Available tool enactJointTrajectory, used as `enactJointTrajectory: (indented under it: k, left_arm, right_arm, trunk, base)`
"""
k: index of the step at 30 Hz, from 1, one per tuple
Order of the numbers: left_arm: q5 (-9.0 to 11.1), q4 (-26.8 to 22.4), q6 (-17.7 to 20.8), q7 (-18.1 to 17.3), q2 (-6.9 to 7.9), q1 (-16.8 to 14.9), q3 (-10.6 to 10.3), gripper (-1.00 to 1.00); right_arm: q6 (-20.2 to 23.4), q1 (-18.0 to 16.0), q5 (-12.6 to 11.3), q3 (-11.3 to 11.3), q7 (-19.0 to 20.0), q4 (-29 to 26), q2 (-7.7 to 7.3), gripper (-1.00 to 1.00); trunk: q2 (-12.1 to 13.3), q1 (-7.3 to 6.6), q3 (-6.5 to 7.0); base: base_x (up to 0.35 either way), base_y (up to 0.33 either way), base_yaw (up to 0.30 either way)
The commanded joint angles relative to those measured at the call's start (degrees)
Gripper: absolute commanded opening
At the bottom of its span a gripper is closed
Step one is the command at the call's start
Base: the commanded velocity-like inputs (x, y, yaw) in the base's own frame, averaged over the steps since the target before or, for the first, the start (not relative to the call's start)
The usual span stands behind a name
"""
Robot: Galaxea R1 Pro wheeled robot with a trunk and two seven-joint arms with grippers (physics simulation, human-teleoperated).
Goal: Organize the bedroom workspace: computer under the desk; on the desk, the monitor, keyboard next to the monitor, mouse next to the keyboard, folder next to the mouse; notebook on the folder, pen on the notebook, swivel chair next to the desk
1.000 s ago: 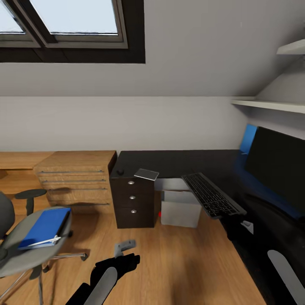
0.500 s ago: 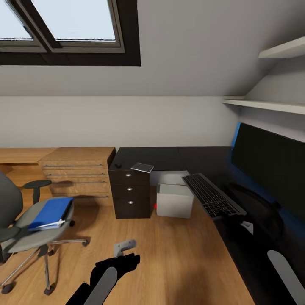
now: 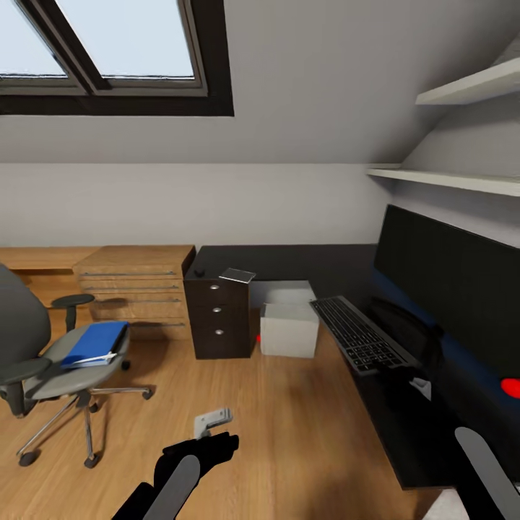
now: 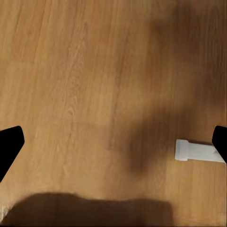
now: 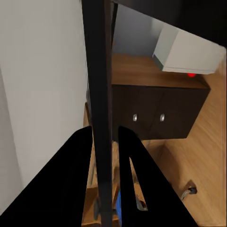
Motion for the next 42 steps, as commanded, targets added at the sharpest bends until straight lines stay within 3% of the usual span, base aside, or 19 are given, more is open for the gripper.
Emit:
enactJointTrajectory:
  k: [1, 5, 12, 18, 42]
  left_arm:
    - [0.5, -0.1, 0.0, 0.6, 0.05, -0.1, -0.1, 1.00]
    - [0.5, -0.1, 0.0, 0.5, 0.05, -0.1, -0.2, 1.00]
    - [0.3, 0.4, -0.8, 0.5, -0.73, -0.1, -1.7, 1.00]
    - [0.4, 0.4, -0.7, 0.5, -1.35, -0.1, -1.3, 1.00]
    - [0.4, 0.4, -0.7, 0.5, -1.44, -0.1, -1.3, 1.00]
  right_arm:
    - [0.1, 0.0, -1.0, -0.1, -0.3, 0.1, 0.03, -1.00]
    - [0.1, 0.0, -1.0, -0.1, -0.3, 1.2, 0.07, -1.00]
    - [-1.7, -1.7, 1.8, 0.9, 1.0, 3.4, 2.34, -1.00]
    - [0.5, -0.3, 0.3, 0.9, -0.1, 1.5, 4.17, -1.00]
    - [1.0, 0.0, -0.3, 0.9, -0.4, 0.3, 4.25, -1.00]
  trunk:
    - [0.0, -0.04, -0.06]
    - [0.0, -0.04, -0.06]
    - [0.0, -0.03, -0.06]
    - [0.0, -0.03, -0.06]
    - [0.0, -0.03, -0.06]
  base:
    - [-0.337, -0.131, 0.000]
    - [-0.333, -0.121, 0.000]
    - [0.000, 0.000, 0.000]
    - [0.000, 0.000, 0.000]
    - [0.025, -0.026, 0.000]
